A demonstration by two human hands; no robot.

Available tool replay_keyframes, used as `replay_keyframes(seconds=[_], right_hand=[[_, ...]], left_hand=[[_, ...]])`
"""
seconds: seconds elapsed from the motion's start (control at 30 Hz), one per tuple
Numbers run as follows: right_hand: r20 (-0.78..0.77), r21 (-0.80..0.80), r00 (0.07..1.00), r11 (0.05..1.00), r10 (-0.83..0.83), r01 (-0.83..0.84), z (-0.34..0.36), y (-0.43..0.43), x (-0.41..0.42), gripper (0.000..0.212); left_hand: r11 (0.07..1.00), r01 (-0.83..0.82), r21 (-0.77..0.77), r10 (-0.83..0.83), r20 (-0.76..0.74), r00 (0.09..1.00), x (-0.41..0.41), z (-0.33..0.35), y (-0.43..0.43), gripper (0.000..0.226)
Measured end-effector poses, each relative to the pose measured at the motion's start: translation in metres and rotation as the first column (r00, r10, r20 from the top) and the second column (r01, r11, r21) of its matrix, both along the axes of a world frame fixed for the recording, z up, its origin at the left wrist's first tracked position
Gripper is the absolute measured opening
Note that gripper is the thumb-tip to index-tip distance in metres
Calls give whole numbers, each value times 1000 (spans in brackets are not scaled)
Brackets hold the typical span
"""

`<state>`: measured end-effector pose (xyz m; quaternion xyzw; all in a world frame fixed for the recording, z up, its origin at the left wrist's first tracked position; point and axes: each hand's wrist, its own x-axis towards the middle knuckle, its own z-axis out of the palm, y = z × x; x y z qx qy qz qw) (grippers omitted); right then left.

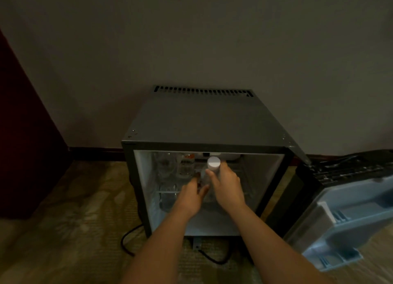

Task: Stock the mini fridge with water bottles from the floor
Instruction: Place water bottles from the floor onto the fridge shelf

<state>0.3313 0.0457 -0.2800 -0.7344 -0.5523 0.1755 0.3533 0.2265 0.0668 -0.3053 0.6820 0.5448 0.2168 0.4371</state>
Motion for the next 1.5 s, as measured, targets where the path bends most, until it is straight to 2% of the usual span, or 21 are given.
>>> replay_keyframes(seconds=[0.2,0.37,0.43,0.67,0.8,1.03,1.17,1.37,1.43,1.5], right_hand=[[-122,34,991,998,-45,49,-14,25,-1,34],[-349,42,936,998,-34,52,-18,37,1,22],[-397,13,918,1000,-10,17,-22,40,2,27],[-389,-89,920,996,-57,24,-31,55,5,29],[-327,-71,943,996,-68,47,-38,60,6,31],[-369,-46,925,995,-96,84,-48,71,2,31],[-383,-48,917,994,-109,98,-52,76,1,33],[-441,-89,897,996,-35,-5,-55,61,2,65],[-450,-87,893,996,-12,-30,-55,54,2,69],[-388,-95,921,994,18,-60,-53,45,2,63]], left_hand=[[998,-67,-18,68,42,997,7,-6,19,32],[991,-122,-58,126,71,990,12,-11,31,38],[989,-128,-74,134,79,988,12,-16,34,36],[983,-158,-90,165,78,983,14,-27,46,36],[980,-170,-100,179,87,980,14,-30,49,33],[982,-173,-77,176,29,984,18,-30,52,33],[978,-195,-67,199,49,979,19,-26,53,34],[986,-166,-34,167,19,986,16,-15,41,34],[990,-128,-54,126,-31,992,10,-13,35,32],[993,-99,-68,93,-81,992,3,-12,28,29]])
